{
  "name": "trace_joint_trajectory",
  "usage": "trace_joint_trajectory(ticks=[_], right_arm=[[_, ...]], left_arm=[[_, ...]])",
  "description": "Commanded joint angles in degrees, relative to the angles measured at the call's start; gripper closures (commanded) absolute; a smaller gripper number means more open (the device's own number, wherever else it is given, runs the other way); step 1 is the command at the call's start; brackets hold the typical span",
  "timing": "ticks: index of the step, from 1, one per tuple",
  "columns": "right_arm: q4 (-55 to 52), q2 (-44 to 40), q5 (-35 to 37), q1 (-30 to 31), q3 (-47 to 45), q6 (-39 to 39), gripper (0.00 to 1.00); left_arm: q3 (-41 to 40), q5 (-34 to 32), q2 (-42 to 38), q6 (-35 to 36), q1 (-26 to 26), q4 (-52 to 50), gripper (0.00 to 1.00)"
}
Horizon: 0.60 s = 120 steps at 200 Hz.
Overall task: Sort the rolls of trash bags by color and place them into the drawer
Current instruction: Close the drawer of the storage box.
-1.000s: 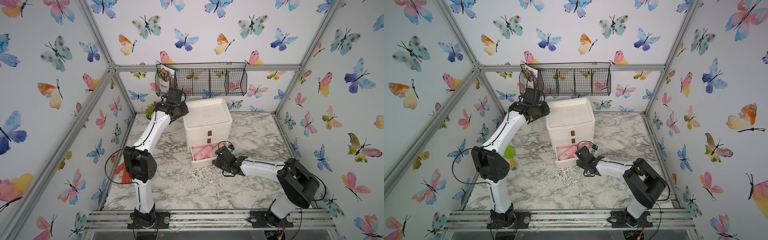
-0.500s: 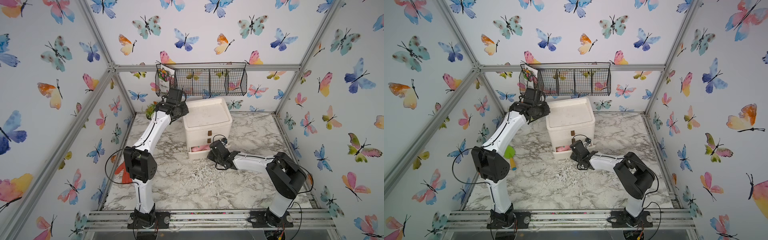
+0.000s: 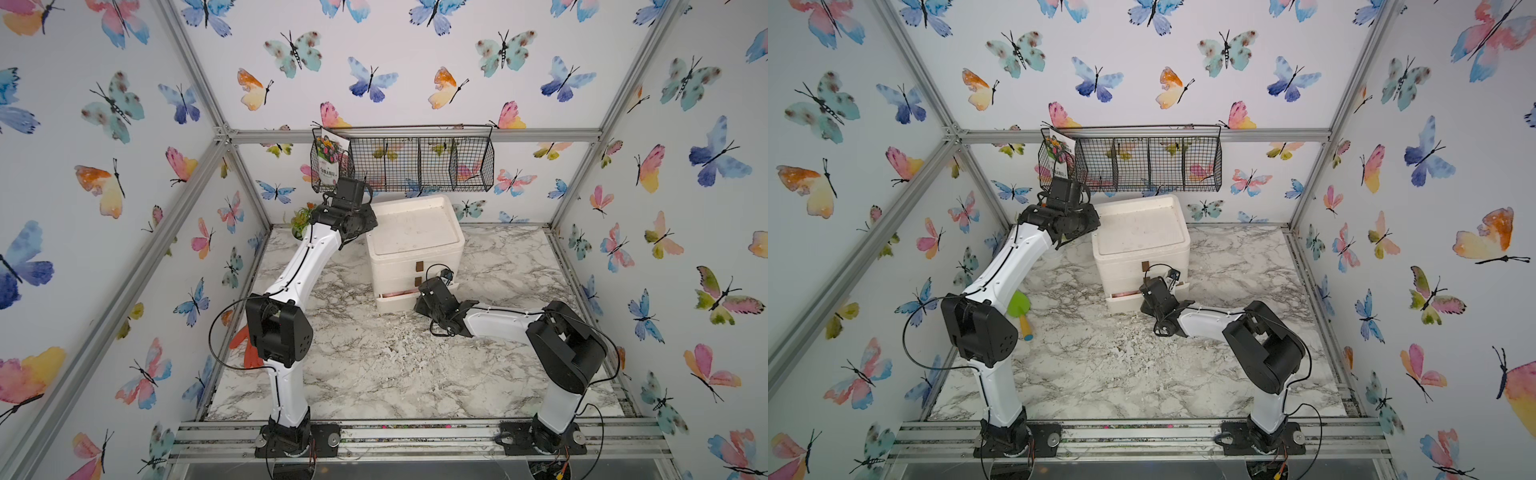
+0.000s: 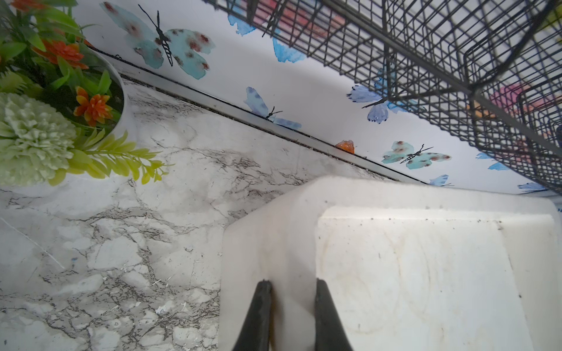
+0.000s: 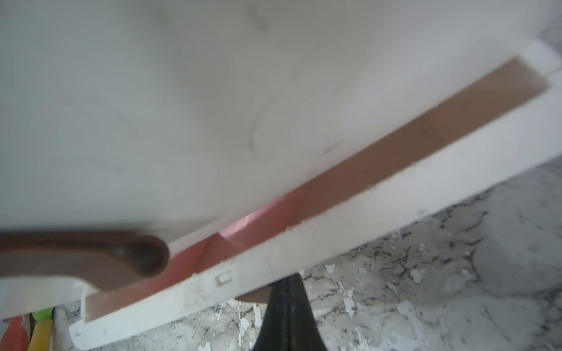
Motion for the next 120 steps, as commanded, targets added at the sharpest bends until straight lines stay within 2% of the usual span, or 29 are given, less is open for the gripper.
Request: trace_joint_trajectory(ticks=[1,45,120], right_arm=[[5.31,-0.82,2.17,-1.57,-0.34,-3.08,0.98],[8.46,0.93,0.22,-2.15,1.69,-5.30,0.98],[14.99,4.66,-6.99,-3.75,2.86,-7.35,0.96]], left_arm=[[-2.89,5.19,-3.70,-4.22,-0.41,-5.72,1.00],[-8.05,6.67,-7.84,-6.58,-1.11,-3.66,1.00],[-10.01,8.11,-12.41,-8.76,-2.82,-3.51,1.00]])
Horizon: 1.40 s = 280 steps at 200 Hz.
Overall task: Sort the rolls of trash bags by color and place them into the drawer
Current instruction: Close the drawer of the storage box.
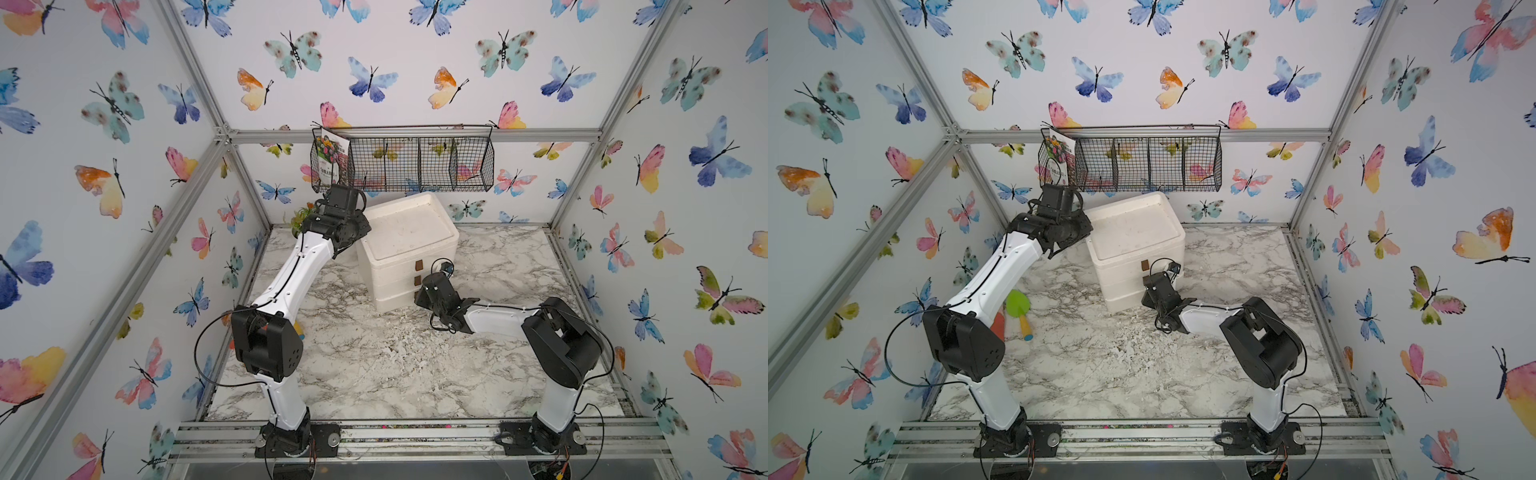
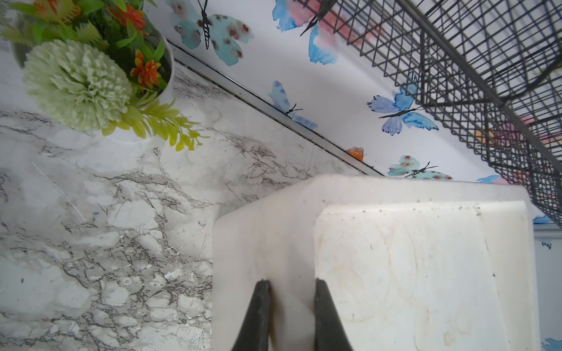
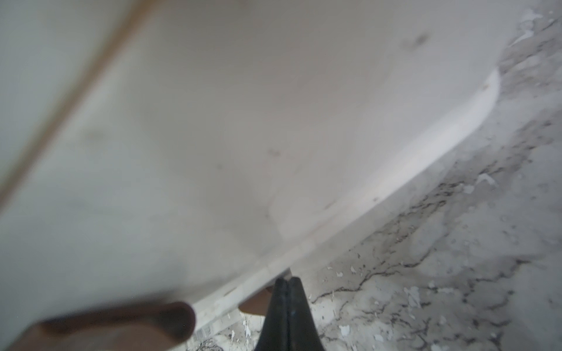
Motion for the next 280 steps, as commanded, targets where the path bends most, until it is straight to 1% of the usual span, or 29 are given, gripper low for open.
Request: trace_joint_trajectory(ticks=[1,20,39,73,82,86,91,99,102,106,125,137,151,173,176,178,187,201,217,224,237,254,280], right_arm=[[6.77,2.27,-4.95,-1.41,2.63,-2.83,0.96],[7.41,3.23,-7.49,-2.02,3.46,-3.99,0.96],[6.41,3.00,-8.61,-2.25,3.81,-4.87,0.94],[5.18,-1.39,-9.78,-2.26,0.84,-5.80,0.88],[4.39,-3.08,-10.25,-2.27,-0.13,-6.35,0.86],[3.79,-3.82,-10.38,-2.27,-0.52,-6.59,0.85],[2.99,-4.83,-10.60,-2.24,-0.98,-6.89,0.84],[1.55,-6.44,-10.85,-2.26,-1.79,-7.33,0.82],[0.93,-7.04,-10.97,-2.24,-1.99,-7.50,0.81],[0.29,-7.82,-11.06,-2.22,-2.36,-7.72,0.80],[-2.30,-11.75,-10.88,-2.24,-4.30,-8.64,0.75],[-3.46,-14.38,-10.06,-2.27,-5.71,-8.89,0.68],[-4.59,-17.35,-8.93,-2.24,-7.21,-9.28,0.58],[-7.36,-21.35,-7.17,-2.27,-8.41,-10.14,0.50],[-7.73,-21.94,-6.97,-2.25,-8.46,-10.27,0.49],[-8.01,-22.34,-6.65,-2.26,-8.53,-10.38,0.48],[-8.59,-24.11,-5.37,-2.26,-9.10,-10.74,0.47],[-9.39,-27.01,-1.96,-2.27,-9.98,-12.17,0.46],[-10.59,-30.22,1.84,-2.27,-10.42,-14.94,0.43],[-11.65,-31.48,3.69,-2.27,-10.25,-16.17,0.42],[-13.91,-33.47,6.21,-2.27,-9.51,-18.79,0.39],[-17.66,-35.44,9.82,-2.31,-8.17,-20.87,0.35],[-19.66,-38.25,16.79,-2.35,-8.33,-24.42,0.28]], left_arm=[[-0.61,10.16,-4.82,-1.61,-2.93,-4.65,1.00],[0.05,10.11,-4.54,-1.56,-3.40,-5.16,1.00],[1.36,9.66,-3.75,-1.23,-3.43,-5.83,1.00],[5.74,8.77,-1.70,-0.26,-3.29,-6.98,1.00],[7.54,8.42,-0.91,0.16,-3.21,-7.76,0.91],[8.63,8.24,-0.47,0.48,-3.18,-8.20,0.86],[9.83,8.00,0.08,0.82,-3.08,-8.68,0.75],[11.51,7.81,0.83,1.52,-2.79,-9.35,0.54],[12.03,7.85,1.03,1.75,-2.60,-9.53,0.49],[12.60,7.94,1.30,1.97,-2.31,-9.70,0.45],[13.63,8.76,1.86,2.36,-0.48,-9.05,0.35],[13.63,9.57,1.71,2.36,0.70,-7.60,0.31],[14.36,9.86,1.61,2.48,2.02,-6.25,0.27],[16.37,10.90,1.87,3.21,4.08,-5.22,0.23],[16.63,10.87,1.86,3.35,4.38,-5.27,0.16],[16.75,10.87,1.88,3.44,4.61,-5.26,0.12],[16.72,10.67,1.26,3.95,5.36,-4.79,0.08],[13.73,9.36,-1.32,4.86,6.59,-2.52,0.04],[6.31,8.89,-6.49,5.51,8.70,3.11,0.02],[2.82,8.90,-8.97,5.69,9.72,5.72,0.00],[-4.13,8.34,-13.92,6.07,11.59,10.82,0.01],[-11.16,6.97,-19.82,6.91,13.33,16.10,0.01],[-21.82,2.05,-28.63,10.57,14.69,22.62,0.01]])
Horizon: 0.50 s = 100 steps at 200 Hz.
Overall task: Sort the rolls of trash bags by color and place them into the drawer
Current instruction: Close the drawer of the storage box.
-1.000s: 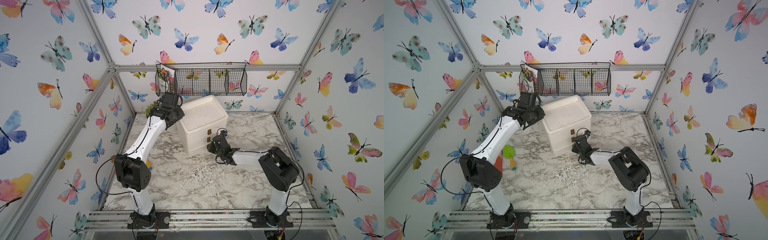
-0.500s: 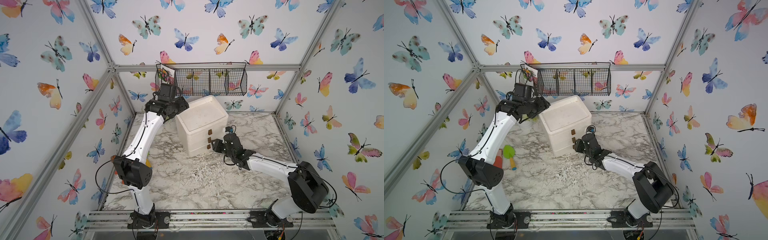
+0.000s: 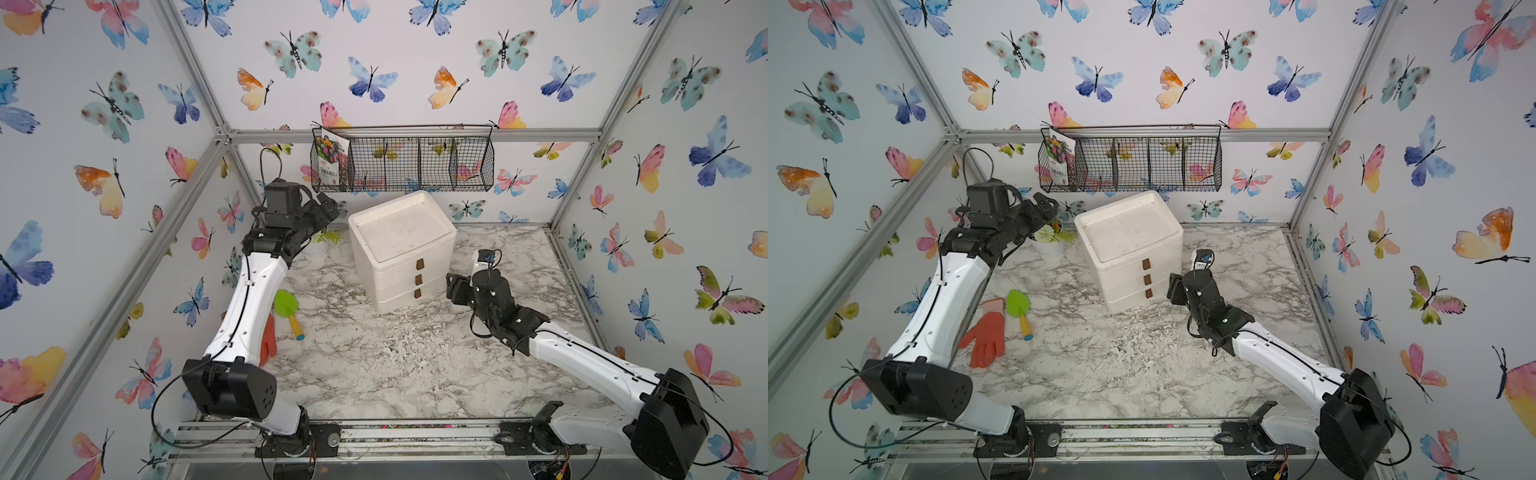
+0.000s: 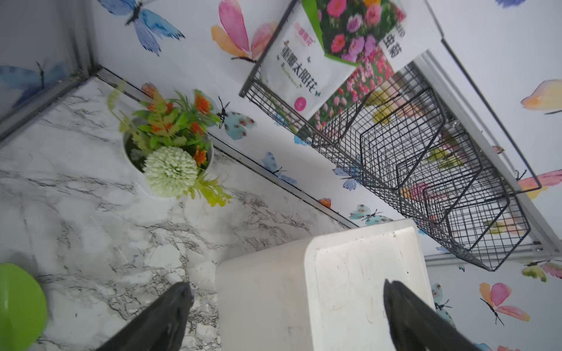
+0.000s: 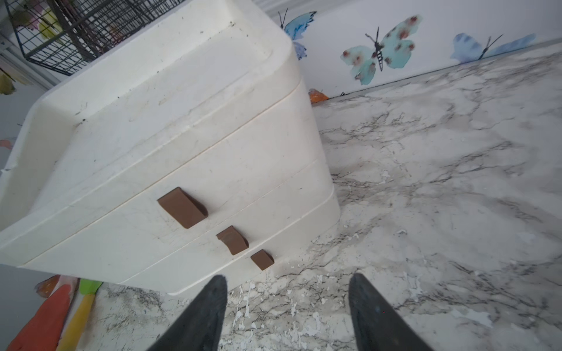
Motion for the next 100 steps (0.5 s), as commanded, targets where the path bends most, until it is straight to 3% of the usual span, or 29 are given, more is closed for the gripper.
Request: trace_joint_trajectory(ticks=[1,27,50,65,100], right_arm=[[-5.01,-2.36,9.58,-0.04,0.91,-5.58,0.28],[-4.89,-5.29,20.15,-0.04,1.43,-10.95,0.22],[-3.01,-5.75,29.71,-0.08,2.37,-18.52,0.03],[-1.07,-5.08,32.41,-0.42,2.29,-25.33,0.02],[-0.32,-2.88,37.37,-1.96,-0.30,-25.78,0.02]], left_arm=[[-8.48,-5.26,-8.81,4.87,0.93,11.64,0.01],[-19.92,-10.74,-16.24,11.25,1.84,18.45,0.01],[-27.32,-14.21,-19.97,19.11,1.99,21.21,0.01],[-31.84,-17.14,-21.77,21.88,2.02,22.76,0.01],[-42.11,-19.87,-23.56,23.99,2.00,27.60,0.01]])
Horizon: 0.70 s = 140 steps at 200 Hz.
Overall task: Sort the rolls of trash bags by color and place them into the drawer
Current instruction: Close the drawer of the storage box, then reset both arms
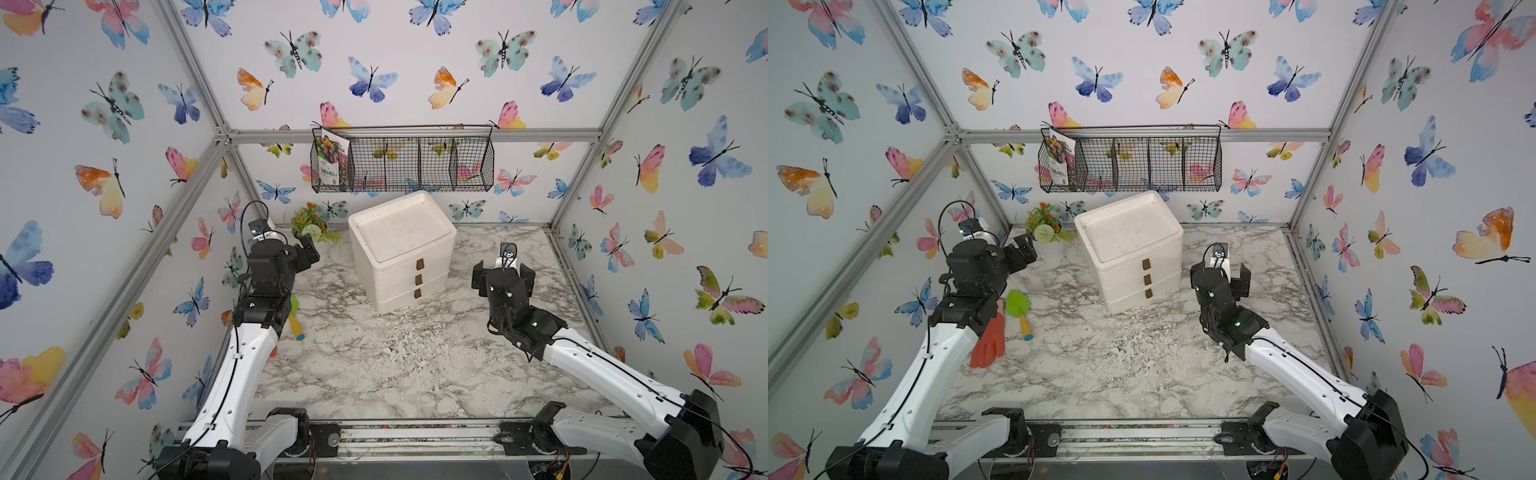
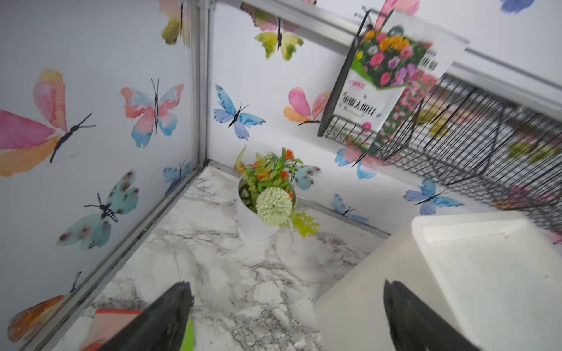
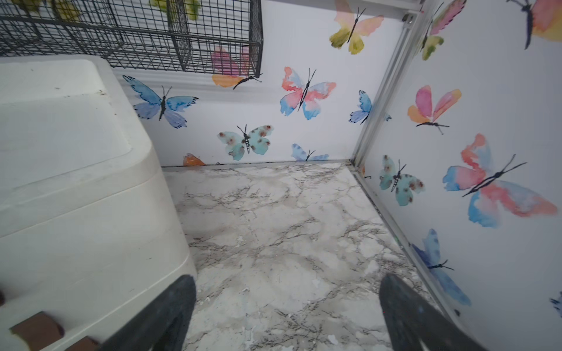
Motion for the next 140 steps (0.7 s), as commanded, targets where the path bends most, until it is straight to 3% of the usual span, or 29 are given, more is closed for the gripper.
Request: trace_joint_trajectory(ticks=[1,17,29,56,92,116,140], right_arm=[[1.22,1.47,8.17,-0.90,-1.74,-3.99,0.02],[5.28,1.77,10.77,-1.27,-5.00,-5.99,0.02],[8.59,1.30,8.51,-2.61,-7.40,-7.79,0.01],[9.31,-0.66,-3.57,-10.67,-10.48,-4.24,0.01],[22.84,-1.68,-18.71,-20.76,-19.41,-7.79,0.01],[33.70,1.50,-29.05,-24.51,-24.52,-10.47,0.01],[41.60,7.42,-33.57,-27.82,-27.29,-10.70,0.01]], left_arm=[[-5.68,-5.06,-1.41,4.57,0.33,5.76,0.01],[-9.33,-4.13,-1.14,6.86,0.28,8.32,0.01],[-12.16,-2.71,-0.96,9.51,0.36,11.57,0.02],[-17.46,0.02,0.10,11.73,0.33,19.24,0.02],[-24.87,3.03,3.38,16.39,0.31,30.98,0.02],[-26.30,4.26,5.91,16.50,1.00,36.43,0.01],[-26.64,6.23,10.68,16.91,1.06,41.12,0.03]])
